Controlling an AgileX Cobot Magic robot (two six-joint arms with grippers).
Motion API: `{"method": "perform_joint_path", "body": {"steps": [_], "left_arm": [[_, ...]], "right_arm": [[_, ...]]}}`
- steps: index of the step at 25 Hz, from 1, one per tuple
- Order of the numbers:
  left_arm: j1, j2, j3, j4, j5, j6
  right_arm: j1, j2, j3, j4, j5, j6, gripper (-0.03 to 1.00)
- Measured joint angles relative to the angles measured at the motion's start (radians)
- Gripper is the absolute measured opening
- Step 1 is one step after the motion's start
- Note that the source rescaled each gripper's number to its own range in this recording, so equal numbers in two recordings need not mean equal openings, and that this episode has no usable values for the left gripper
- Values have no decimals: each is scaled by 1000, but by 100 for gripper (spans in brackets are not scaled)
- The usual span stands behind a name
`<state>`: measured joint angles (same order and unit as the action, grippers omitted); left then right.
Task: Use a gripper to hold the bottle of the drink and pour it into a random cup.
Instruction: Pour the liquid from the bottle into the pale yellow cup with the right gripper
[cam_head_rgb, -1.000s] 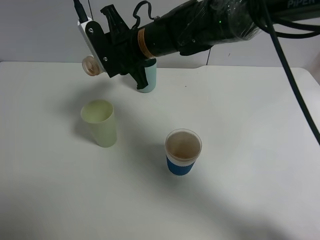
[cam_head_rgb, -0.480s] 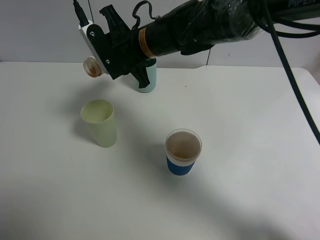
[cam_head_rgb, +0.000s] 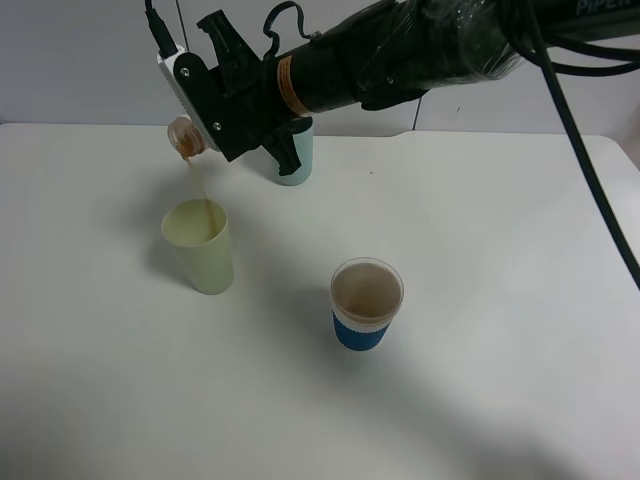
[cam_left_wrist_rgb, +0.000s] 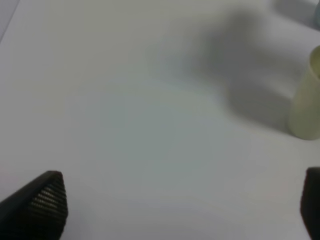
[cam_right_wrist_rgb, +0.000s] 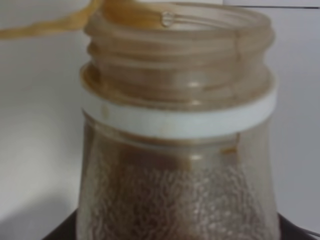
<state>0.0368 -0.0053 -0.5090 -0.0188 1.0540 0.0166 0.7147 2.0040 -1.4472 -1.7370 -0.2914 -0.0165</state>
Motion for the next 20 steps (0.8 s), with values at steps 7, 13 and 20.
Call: {"method": "perform_joint_path", "body": {"steps": [7, 13, 20], "left_arm": [[0, 0, 0, 0, 0, 0], [0, 0, 0, 0, 0, 0], [0, 0, 0, 0, 0, 0]], "right_arm": [[0, 0, 0, 0, 0, -2, 3], [0, 0, 0, -1, -37, -2, 3], [0, 0, 0, -1, -50, -5, 3]]}}
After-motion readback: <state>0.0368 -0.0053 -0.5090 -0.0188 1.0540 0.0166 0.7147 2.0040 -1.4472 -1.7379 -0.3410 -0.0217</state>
